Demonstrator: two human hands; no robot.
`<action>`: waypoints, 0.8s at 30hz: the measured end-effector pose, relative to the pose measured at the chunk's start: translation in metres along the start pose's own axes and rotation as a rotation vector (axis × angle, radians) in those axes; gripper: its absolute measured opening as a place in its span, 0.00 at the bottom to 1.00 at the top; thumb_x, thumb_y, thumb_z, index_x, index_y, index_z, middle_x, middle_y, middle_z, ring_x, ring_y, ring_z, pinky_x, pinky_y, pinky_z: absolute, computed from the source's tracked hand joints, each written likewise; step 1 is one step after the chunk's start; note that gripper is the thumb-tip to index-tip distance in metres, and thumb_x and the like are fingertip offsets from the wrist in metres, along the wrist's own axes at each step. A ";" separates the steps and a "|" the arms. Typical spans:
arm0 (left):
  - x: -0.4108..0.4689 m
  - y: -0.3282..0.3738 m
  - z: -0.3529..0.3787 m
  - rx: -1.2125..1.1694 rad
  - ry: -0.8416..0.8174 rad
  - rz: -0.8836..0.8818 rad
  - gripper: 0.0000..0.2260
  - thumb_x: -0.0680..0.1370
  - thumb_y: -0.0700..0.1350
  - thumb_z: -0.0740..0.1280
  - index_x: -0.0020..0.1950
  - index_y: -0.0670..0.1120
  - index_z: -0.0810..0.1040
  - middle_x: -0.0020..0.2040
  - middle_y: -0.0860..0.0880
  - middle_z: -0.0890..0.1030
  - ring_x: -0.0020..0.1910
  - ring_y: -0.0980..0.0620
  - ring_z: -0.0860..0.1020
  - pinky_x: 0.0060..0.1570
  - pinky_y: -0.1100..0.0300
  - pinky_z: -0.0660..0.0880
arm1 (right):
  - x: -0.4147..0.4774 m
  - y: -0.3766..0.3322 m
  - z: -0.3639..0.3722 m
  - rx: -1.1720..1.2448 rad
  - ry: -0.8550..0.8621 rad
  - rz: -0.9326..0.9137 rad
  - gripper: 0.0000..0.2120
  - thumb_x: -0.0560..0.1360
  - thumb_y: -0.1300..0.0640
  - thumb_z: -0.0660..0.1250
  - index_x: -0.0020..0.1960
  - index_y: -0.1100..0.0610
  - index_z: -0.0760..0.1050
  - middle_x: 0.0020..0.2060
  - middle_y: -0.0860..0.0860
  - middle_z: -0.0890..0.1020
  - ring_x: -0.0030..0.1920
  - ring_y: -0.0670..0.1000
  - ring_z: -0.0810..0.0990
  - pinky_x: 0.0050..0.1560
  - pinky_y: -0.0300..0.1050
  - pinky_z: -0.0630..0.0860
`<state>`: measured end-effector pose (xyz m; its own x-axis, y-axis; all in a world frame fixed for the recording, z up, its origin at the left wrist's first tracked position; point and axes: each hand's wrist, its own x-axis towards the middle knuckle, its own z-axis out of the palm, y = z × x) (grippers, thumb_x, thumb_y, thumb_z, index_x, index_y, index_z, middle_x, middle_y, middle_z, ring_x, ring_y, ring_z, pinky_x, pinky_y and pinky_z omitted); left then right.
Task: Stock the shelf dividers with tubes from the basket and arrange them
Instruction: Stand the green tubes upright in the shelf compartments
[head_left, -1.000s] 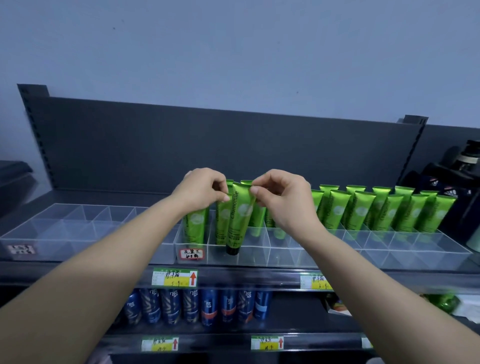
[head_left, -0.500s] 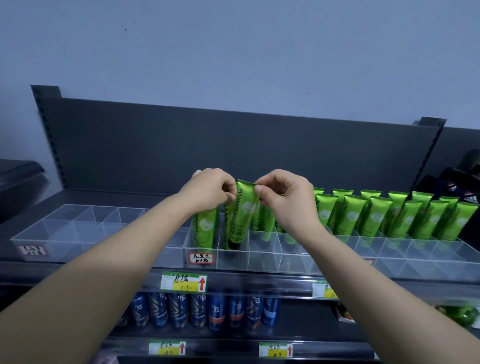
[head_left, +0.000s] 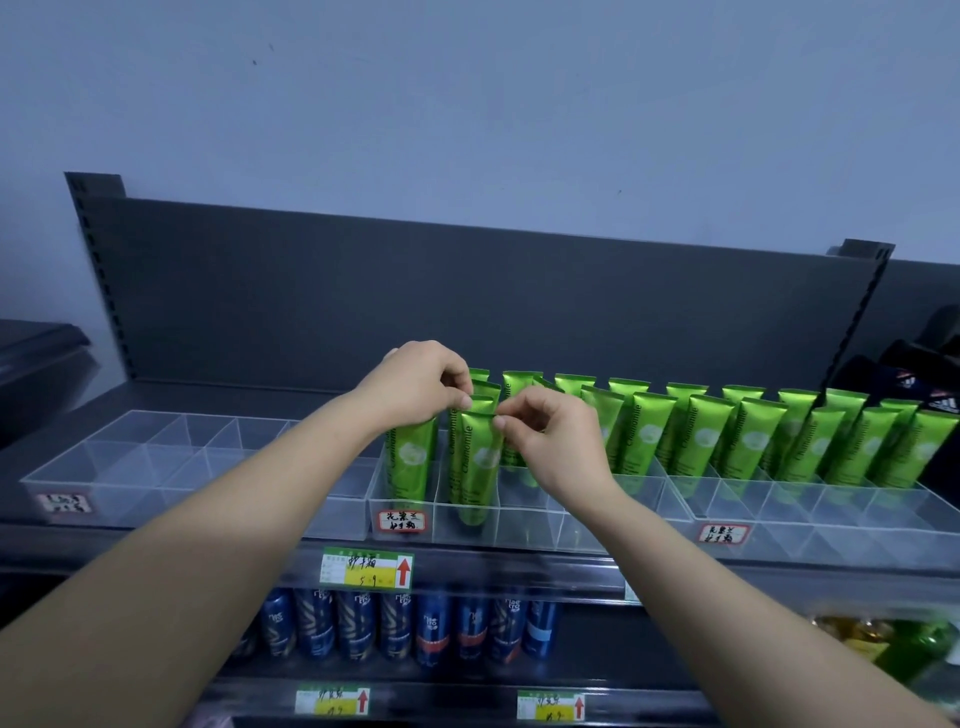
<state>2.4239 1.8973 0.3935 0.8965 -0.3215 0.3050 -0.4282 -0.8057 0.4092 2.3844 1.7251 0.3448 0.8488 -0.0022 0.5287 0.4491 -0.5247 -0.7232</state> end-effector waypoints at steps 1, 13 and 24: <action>0.000 0.000 0.000 -0.003 0.001 -0.001 0.06 0.72 0.46 0.73 0.37 0.55 0.79 0.35 0.58 0.78 0.41 0.55 0.76 0.52 0.54 0.71 | 0.000 0.001 0.001 -0.002 -0.006 0.000 0.11 0.71 0.62 0.73 0.36 0.48 0.78 0.30 0.46 0.80 0.33 0.48 0.77 0.39 0.45 0.77; -0.002 0.009 -0.006 -0.023 0.051 0.009 0.02 0.74 0.48 0.71 0.43 0.51 0.83 0.40 0.57 0.80 0.45 0.54 0.79 0.48 0.57 0.75 | -0.004 0.001 -0.001 -0.099 -0.041 -0.006 0.09 0.73 0.61 0.72 0.52 0.53 0.82 0.38 0.45 0.80 0.37 0.39 0.77 0.44 0.33 0.73; 0.003 0.062 0.013 0.265 0.142 0.250 0.09 0.79 0.49 0.63 0.53 0.50 0.81 0.52 0.52 0.81 0.56 0.49 0.75 0.60 0.52 0.67 | -0.033 0.011 -0.070 -0.560 0.077 -0.064 0.11 0.74 0.56 0.68 0.57 0.52 0.80 0.47 0.48 0.83 0.48 0.50 0.80 0.47 0.44 0.74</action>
<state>2.4019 1.8404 0.4087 0.7355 -0.4675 0.4904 -0.5707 -0.8176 0.0765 2.3419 1.6600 0.3504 0.7923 -0.0069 0.6100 0.2644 -0.8973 -0.3535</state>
